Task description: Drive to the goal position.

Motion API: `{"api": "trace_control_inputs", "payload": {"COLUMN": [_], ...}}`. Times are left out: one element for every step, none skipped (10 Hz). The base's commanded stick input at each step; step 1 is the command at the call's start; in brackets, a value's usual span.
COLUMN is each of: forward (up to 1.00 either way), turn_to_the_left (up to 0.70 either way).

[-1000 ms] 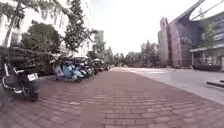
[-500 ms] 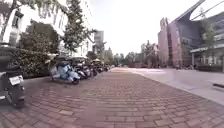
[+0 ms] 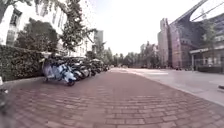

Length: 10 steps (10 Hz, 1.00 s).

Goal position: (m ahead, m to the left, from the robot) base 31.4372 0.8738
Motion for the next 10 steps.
{"api": "trace_control_inputs", "payload": {"forward": [0.70, 0.70, 0.70, 0.70, 0.70, 0.70, 0.70, 0.70, 0.70, 0.70], "turn_to_the_left": [0.00, 0.00, 0.00, 0.00, 0.00, 0.00, 0.00, 0.00, 0.00, 0.00]}}
